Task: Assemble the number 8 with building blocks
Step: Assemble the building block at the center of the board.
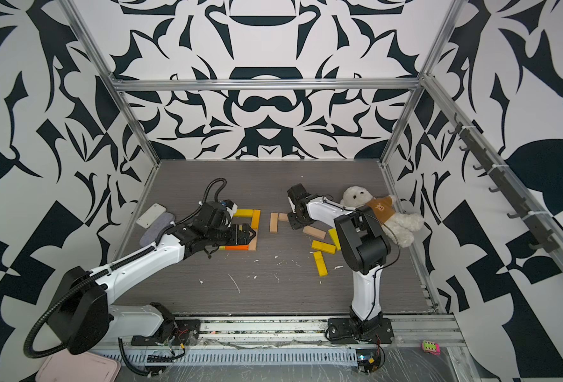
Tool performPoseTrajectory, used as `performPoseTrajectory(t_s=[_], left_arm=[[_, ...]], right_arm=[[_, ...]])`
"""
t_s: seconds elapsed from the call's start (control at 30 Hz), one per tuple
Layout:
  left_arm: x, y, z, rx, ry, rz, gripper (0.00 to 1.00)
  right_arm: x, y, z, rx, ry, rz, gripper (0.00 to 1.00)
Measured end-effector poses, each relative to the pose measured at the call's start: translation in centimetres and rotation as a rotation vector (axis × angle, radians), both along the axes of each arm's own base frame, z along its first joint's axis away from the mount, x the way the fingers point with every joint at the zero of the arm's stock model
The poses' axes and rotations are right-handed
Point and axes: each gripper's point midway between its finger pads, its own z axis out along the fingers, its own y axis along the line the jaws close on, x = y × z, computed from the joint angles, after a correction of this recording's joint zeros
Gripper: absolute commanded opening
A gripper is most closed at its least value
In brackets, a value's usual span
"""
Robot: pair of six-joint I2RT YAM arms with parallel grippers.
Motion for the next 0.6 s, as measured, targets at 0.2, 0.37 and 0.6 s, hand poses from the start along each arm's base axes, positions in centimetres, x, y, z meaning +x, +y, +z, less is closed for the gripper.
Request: performPoseTrajectory(t_s=[0.2,0.37,0.6], left_arm=[[0.0,0.0,0.0,-0.002,0.001,-0.002,0.99],[-0.1,-0.1,0.0,-0.003,0.003,-0.004,0.99],[-0.1,-0.1,0.0,-0.003,0.003,-0.004,0.99]], right_arm=[[0.7,0.8,-0.3,0.001,0.003,0.071,0.37],[1.2,1.1,-0.2,-0.009,-0.004,0.102,0.37],[1.4,1.1,-0.2,-0.017,-0.006,0.118,0.39]])
